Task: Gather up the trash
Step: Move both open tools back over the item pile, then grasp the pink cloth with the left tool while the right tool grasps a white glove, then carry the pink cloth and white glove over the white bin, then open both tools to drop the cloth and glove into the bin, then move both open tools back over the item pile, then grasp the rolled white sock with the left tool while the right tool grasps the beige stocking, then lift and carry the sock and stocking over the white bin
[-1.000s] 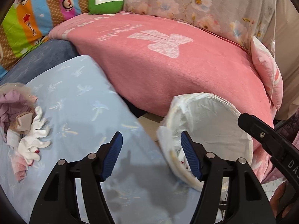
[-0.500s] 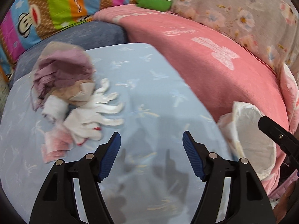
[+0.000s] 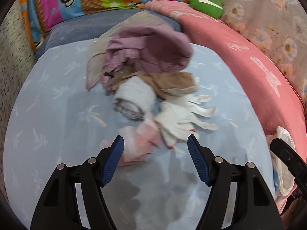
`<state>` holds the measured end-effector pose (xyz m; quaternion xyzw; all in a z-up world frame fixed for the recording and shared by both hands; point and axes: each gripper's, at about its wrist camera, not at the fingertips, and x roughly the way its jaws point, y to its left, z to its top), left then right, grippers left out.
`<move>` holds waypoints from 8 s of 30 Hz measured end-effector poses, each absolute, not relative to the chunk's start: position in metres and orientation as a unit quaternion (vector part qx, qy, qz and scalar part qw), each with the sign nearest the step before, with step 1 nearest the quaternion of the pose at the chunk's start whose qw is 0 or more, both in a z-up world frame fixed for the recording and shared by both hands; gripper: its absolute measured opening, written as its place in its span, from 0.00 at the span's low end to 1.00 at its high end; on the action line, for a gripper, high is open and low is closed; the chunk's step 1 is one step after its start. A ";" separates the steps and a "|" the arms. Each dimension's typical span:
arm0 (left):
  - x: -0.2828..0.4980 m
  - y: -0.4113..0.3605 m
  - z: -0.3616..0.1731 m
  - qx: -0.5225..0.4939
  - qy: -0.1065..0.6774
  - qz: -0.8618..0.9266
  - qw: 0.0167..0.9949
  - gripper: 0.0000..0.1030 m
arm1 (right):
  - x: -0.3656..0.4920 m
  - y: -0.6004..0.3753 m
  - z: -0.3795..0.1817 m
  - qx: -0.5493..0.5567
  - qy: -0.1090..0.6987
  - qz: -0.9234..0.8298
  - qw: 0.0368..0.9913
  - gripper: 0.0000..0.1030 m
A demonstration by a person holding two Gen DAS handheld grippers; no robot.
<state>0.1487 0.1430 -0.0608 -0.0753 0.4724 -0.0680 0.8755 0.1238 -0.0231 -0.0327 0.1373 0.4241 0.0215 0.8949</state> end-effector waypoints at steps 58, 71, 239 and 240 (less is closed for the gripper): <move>0.126 0.116 -0.011 -0.087 0.438 -0.188 0.875 0.10 | 0.118 0.003 0.004 0.125 0.389 0.040 0.912 0.04; 0.099 0.038 0.026 -0.038 0.398 -0.253 0.881 0.10 | 0.055 -0.082 0.054 0.157 0.324 -0.023 0.933 0.04; 0.191 0.163 -0.048 -0.143 0.465 -0.120 0.865 0.23 | 0.207 0.044 -0.056 0.139 0.443 0.096 0.881 0.07; 0.189 0.161 -0.045 -0.142 0.462 -0.121 0.867 0.23 | 0.203 0.042 -0.051 0.140 0.437 0.096 0.883 0.07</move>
